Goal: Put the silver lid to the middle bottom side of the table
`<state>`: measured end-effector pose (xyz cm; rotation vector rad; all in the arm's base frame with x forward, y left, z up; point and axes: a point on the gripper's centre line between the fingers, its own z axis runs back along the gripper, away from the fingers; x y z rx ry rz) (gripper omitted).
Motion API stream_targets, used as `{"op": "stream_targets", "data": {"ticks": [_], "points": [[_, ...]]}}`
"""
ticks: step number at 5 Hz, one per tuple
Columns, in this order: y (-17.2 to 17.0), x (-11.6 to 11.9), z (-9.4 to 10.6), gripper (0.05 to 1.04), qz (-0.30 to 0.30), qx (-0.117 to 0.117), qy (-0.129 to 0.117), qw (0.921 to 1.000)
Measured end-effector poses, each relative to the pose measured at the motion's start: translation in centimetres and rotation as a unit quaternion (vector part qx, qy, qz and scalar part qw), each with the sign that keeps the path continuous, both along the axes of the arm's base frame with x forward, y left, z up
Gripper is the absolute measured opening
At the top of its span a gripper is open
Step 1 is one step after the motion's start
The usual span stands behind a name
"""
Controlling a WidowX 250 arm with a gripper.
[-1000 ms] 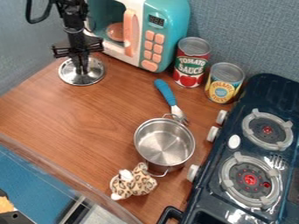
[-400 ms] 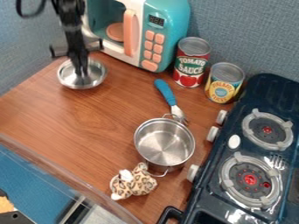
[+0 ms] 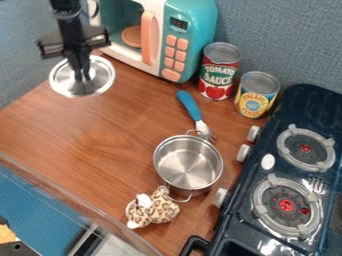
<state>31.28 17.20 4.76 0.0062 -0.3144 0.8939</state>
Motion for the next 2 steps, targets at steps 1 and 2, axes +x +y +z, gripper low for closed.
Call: {"op": "stream_targets", "data": {"ticks": [1, 2], "points": [[-3.0, -1.8, -1.3, 0.051, -0.012, -0.018, -0.017, 0.9996], [-5.7, -3.4, -2.8, 0.05, -0.031, -0.003, -0.019, 0.9993]]}}
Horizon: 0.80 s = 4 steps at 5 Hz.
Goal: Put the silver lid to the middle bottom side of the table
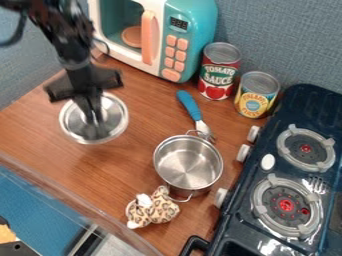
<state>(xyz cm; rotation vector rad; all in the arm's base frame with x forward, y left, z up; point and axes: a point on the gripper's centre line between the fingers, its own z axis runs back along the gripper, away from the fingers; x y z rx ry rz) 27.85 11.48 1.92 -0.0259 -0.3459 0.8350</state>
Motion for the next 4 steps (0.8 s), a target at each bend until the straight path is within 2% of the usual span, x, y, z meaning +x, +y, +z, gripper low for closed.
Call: {"op": "stream_targets", "data": {"ticks": [1, 3, 4], "points": [[-1.8, -0.8, -1.4, 0.05, -0.02, 0.01, 0.007, 0.9997], [-1.9, -1.4, -4.6, 0.05, -0.031, 0.038, 0.032, 0.9983], [-1.7, -1.6, -4.9, 0.073, -0.034, 0.043, 0.035, 0.9979]]}}
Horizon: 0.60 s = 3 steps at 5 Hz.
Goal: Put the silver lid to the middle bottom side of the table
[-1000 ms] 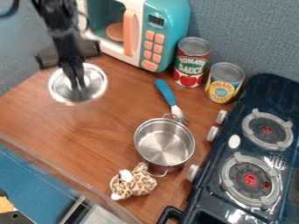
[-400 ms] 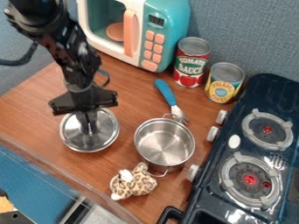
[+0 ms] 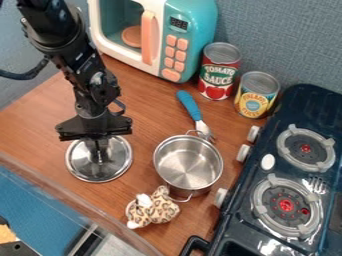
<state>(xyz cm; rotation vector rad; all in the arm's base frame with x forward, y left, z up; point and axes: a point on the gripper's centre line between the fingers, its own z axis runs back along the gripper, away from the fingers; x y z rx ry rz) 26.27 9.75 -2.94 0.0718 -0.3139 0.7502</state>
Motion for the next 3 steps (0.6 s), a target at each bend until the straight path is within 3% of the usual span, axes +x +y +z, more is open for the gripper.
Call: {"op": "stream_targets", "data": {"ticks": [1, 3], "points": [[-0.1, -0.9, -0.2, 0.224, 0.027, -0.004, 0.014, 0.9995], [-0.3, -1.2, 2.4, 0.805, 0.025, 0.005, 0.009, 0.9996]]}}
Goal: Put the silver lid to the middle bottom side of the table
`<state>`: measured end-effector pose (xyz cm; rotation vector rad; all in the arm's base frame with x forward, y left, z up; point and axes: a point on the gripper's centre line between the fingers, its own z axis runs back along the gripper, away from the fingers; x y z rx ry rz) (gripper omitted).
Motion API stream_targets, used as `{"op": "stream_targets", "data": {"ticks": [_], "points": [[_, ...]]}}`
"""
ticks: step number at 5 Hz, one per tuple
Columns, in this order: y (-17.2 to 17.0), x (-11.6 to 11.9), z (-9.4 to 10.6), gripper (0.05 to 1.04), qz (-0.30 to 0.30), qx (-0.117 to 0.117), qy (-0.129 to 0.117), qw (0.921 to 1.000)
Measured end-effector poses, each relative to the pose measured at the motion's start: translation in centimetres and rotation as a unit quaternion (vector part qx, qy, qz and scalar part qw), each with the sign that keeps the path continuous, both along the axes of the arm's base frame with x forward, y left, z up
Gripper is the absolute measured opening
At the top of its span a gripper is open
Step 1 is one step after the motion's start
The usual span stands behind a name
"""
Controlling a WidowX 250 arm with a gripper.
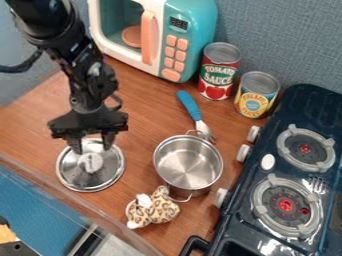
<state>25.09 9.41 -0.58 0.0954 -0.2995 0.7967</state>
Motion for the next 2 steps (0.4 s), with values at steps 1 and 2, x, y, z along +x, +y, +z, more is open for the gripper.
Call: {"op": "stream_targets", "data": {"ticks": [1, 2], "points": [[0.1, 0.5, 2.1, 1.007, -0.006, -0.002, -0.018, 0.9998], [0.8, 0.5, 4.5, 1.006, -0.003, 0.001, -0.041, 0.9991]]}}
